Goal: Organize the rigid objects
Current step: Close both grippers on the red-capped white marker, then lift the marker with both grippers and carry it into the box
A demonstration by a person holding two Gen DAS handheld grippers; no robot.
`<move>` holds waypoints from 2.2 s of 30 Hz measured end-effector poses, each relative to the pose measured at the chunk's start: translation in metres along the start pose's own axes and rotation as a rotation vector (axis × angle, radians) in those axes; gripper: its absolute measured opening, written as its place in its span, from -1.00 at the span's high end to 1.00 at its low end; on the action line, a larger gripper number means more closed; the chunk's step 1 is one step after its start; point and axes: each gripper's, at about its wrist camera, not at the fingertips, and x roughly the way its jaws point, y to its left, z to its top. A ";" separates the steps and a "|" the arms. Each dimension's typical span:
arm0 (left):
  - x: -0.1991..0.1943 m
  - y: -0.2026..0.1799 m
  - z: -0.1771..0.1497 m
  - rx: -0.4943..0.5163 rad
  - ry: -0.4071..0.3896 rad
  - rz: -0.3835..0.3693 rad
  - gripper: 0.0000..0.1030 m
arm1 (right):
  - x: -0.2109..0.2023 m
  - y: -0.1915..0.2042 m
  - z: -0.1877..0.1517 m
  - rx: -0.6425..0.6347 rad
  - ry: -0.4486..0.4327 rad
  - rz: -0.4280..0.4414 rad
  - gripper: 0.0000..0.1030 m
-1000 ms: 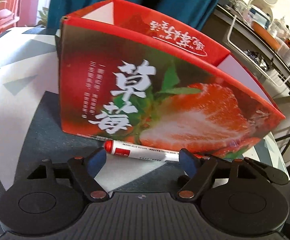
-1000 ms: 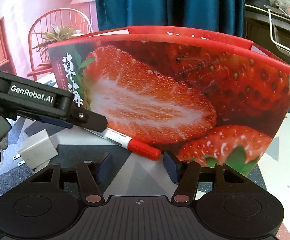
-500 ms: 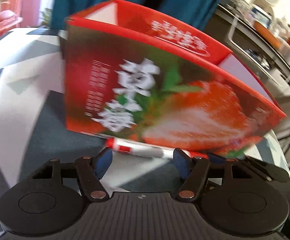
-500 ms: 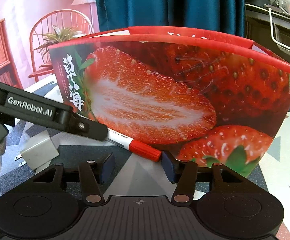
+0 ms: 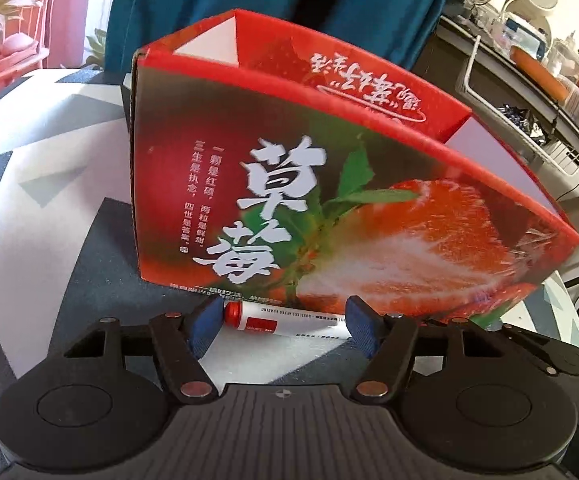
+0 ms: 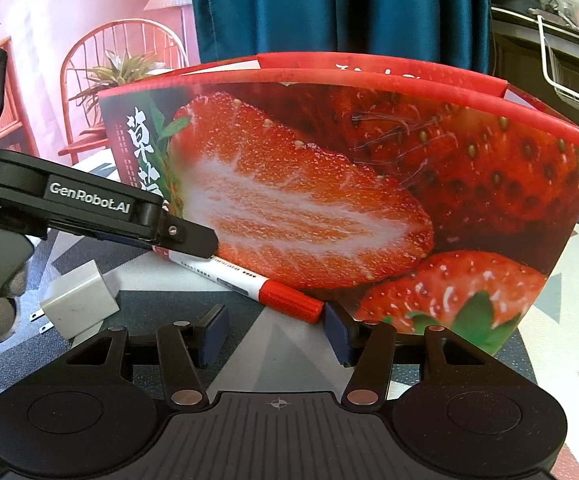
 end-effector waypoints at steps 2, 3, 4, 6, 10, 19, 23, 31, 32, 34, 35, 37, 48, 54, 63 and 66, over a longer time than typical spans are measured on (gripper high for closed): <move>-0.003 -0.003 0.000 0.012 -0.011 -0.003 -0.34 | -0.001 -0.003 0.000 0.020 -0.005 0.000 0.08; -0.006 -0.005 0.000 0.014 -0.016 -0.008 -0.34 | -0.002 -0.004 0.000 0.026 -0.008 -0.005 0.13; -0.007 -0.007 0.000 0.014 -0.019 -0.008 -0.33 | -0.003 -0.004 -0.001 0.025 -0.009 -0.010 0.15; -0.009 -0.009 -0.001 0.017 -0.015 -0.006 -0.33 | -0.004 -0.003 -0.001 0.023 -0.010 -0.018 0.18; -0.021 -0.013 -0.001 0.011 -0.026 -0.017 -0.33 | -0.010 -0.003 -0.001 0.045 -0.018 -0.022 0.21; -0.057 -0.037 -0.001 0.059 -0.105 -0.021 -0.34 | -0.050 0.002 0.004 0.030 -0.098 -0.041 0.20; -0.074 -0.049 0.001 0.103 -0.159 -0.005 -0.34 | -0.070 0.004 0.013 0.030 -0.164 -0.048 0.19; -0.093 -0.056 0.005 0.109 -0.224 0.003 -0.34 | -0.097 0.008 0.026 0.007 -0.249 -0.051 0.18; -0.094 -0.056 0.005 0.108 -0.228 0.004 -0.34 | -0.100 0.008 0.027 0.000 -0.260 -0.052 0.18; -0.095 -0.056 0.006 0.098 -0.235 0.007 -0.34 | -0.104 0.010 0.031 -0.012 -0.279 -0.051 0.18; -0.095 -0.055 0.007 0.089 -0.236 0.003 -0.34 | -0.105 0.012 0.035 -0.020 -0.290 -0.053 0.18; -0.097 -0.054 0.008 0.078 -0.243 -0.005 -0.34 | -0.110 0.014 0.039 -0.032 -0.313 -0.056 0.16; -0.086 -0.055 0.042 0.090 -0.280 -0.036 -0.34 | -0.103 0.002 0.079 -0.057 -0.344 -0.079 0.15; -0.040 -0.039 0.079 0.036 -0.162 -0.069 -0.33 | -0.062 -0.020 0.113 -0.027 -0.250 -0.094 0.15; 0.005 -0.032 0.106 0.069 -0.078 -0.047 -0.33 | -0.009 -0.040 0.129 0.100 -0.071 -0.110 0.14; 0.012 -0.026 0.106 0.022 -0.066 -0.061 -0.32 | -0.003 -0.038 0.128 0.074 -0.048 -0.117 0.11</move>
